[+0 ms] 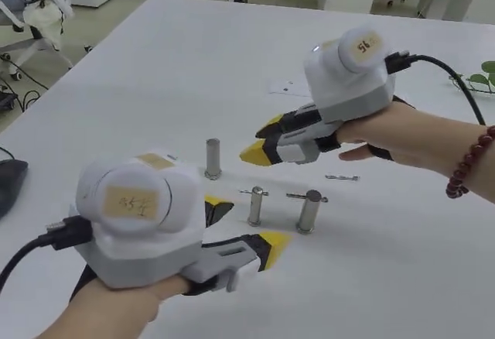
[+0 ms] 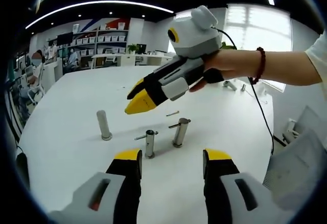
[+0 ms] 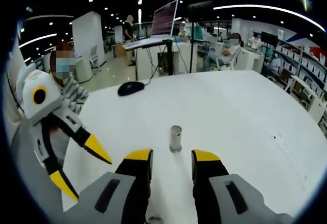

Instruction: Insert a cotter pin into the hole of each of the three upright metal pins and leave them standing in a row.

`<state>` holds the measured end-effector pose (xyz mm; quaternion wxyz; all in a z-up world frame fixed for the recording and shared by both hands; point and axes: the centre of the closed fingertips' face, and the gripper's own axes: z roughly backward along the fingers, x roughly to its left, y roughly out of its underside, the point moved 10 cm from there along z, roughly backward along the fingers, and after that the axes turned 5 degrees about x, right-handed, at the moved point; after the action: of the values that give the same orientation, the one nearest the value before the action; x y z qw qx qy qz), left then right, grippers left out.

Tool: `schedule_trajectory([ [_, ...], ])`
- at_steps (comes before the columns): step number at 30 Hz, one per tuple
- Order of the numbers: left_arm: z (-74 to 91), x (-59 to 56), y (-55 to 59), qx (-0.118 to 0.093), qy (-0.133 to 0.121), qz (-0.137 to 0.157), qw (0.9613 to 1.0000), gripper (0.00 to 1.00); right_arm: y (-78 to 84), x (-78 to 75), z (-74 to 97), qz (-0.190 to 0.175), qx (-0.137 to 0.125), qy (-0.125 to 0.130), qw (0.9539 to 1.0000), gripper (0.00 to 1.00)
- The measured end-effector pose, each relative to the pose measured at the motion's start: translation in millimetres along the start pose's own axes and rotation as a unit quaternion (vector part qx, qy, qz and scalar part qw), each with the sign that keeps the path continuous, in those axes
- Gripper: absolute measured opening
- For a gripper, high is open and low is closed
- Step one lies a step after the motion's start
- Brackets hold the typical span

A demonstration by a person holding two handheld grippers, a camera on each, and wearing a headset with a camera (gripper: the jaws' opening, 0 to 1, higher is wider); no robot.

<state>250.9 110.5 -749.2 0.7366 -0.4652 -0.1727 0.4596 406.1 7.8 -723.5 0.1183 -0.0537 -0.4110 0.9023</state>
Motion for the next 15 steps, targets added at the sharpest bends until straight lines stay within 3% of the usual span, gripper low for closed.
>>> schedule_trajectory([
  [4, 2.9, 2.4, 0.3, -0.007, -0.003, -0.003, 1.0000, 0.51, -4.7, -0.7, -11.1, -0.002, -0.018, -0.003, 0.9998, 0.31],
  [15, 6.3, 7.2, -0.4, -0.020, -0.015, -0.022, 0.9994, 0.59, -9.2, -2.7, -38.0, -0.018, -0.026, -0.006, 0.9995, 0.30],
])
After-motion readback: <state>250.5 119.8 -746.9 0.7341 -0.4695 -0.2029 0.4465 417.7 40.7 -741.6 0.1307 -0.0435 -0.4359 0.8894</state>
